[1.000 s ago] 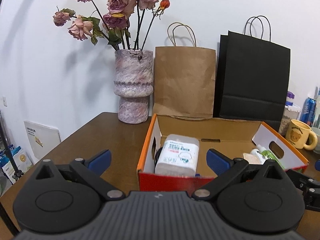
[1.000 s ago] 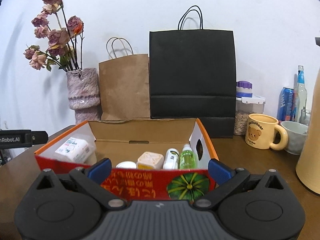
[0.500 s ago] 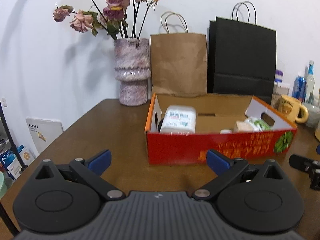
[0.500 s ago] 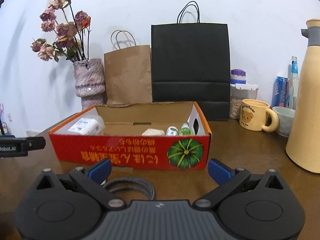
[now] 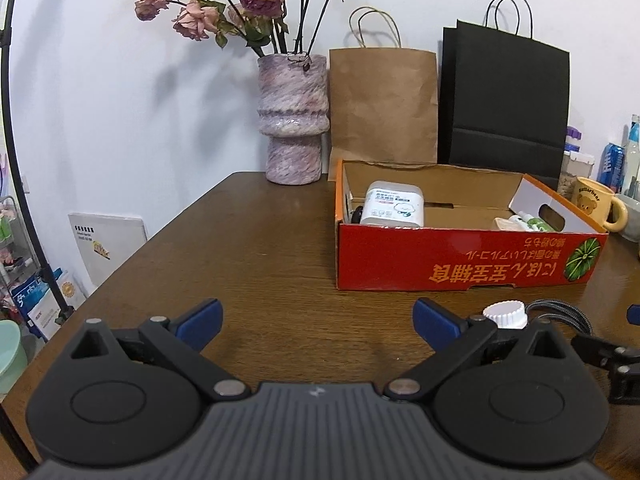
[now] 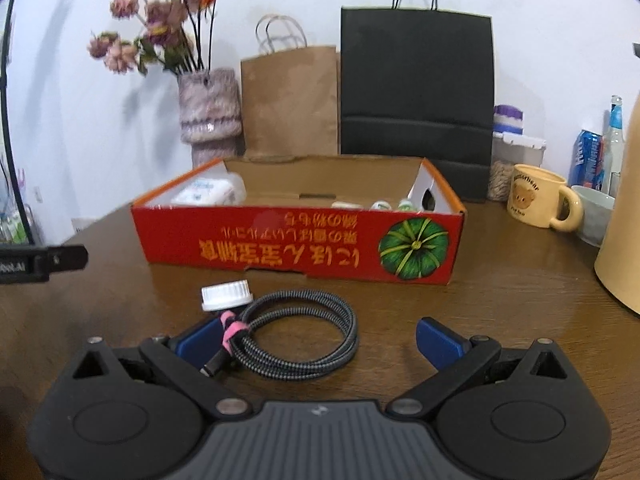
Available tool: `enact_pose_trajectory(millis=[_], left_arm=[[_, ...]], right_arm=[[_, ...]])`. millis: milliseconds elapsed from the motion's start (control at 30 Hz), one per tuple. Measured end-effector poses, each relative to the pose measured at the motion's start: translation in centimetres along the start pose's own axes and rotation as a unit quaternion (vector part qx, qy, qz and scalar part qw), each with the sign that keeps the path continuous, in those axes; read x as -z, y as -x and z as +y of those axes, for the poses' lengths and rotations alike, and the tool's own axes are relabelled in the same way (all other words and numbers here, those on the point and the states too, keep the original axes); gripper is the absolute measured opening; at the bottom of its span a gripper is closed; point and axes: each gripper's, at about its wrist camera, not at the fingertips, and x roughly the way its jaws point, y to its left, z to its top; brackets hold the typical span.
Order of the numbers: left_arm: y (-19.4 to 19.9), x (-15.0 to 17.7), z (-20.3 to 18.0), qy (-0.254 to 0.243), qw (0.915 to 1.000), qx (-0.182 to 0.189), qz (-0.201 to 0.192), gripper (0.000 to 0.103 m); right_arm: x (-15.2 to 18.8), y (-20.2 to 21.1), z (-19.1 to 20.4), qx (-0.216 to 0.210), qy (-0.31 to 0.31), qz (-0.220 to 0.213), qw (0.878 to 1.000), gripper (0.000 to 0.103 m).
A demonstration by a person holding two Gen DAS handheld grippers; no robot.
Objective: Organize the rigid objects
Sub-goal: 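Close the right tool on the coiled black braided cable with pink ties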
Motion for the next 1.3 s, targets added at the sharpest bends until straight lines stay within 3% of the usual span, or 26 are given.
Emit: enact_pose_trajectory(millis=[500, 767, 833, 933, 1100, 1300], left_arm=[[0.3, 0.1, -0.5, -0.009, 0.9998, 0.016, 0.008, 0.103], [0.5, 0.3, -0.7, -0.013, 0.9996, 0.024, 0.009, 0.103], [0.4, 0.2, -0.6, -0.011, 0.9996, 0.024, 0.010, 0.103], [0.4, 0.3, -0.7, -0.011, 0.9996, 0.023, 0.012, 0.103], [0.3, 0.3, -0.7, -0.012, 0.9995, 0.024, 0.013, 0.103], [0.2, 0.2, -0.6, -0.010, 0.9996, 0.024, 0.014, 0.103]], right_arm=[[-0.8, -4.4, 1.2, -0.015, -0.007, 0.068, 0.998, 0.103], [-0.8, -4.7, 1.3, -0.011, -0.009, 0.074, 0.997, 0.103], [-0.8, -4.7, 1.3, -0.013, -0.009, 0.073, 0.997, 0.103], [-0.7, -4.2, 1.2, -0.019, -0.013, 0.063, 0.998, 0.093], [-0.5, -3.6, 1.4, -0.021, -0.010, 0.053, 0.998, 0.089], [-0.3, -1.4, 2.1, -0.007, 0.022, 0.010, 1.000, 0.088]])
